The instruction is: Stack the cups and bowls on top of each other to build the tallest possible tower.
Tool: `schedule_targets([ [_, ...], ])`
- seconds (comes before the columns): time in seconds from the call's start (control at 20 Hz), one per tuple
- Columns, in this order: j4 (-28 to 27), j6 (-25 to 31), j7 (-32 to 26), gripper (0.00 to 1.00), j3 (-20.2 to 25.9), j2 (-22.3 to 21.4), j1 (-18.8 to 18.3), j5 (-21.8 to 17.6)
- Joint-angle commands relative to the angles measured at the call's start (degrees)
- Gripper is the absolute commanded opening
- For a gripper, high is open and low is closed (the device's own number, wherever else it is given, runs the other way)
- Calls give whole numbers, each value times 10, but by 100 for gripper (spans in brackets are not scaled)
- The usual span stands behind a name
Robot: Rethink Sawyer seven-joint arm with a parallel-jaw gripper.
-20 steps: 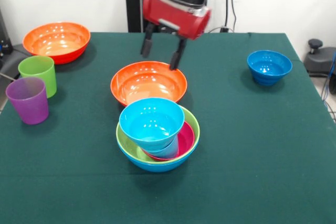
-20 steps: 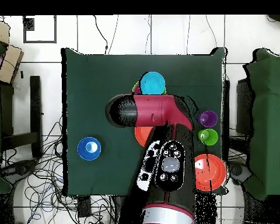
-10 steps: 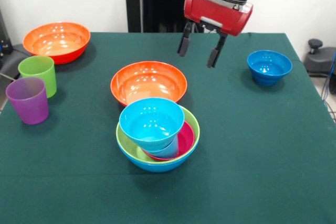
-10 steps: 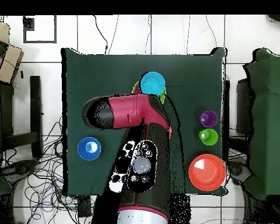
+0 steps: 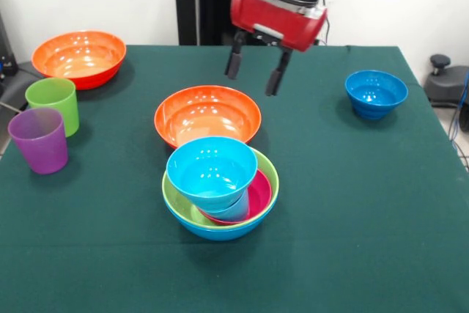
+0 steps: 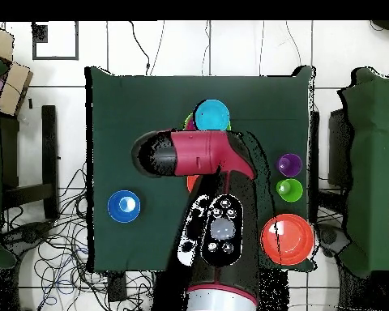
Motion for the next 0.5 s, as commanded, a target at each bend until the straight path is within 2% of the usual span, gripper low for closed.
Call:
schedule_targets([
  [0.05,52,-35,3,100,66,27,-18,0],
  [0.35,14,-36,40,100,56,61,3,2],
  [0.5,9,-29,47,100,50,60,11,4],
])
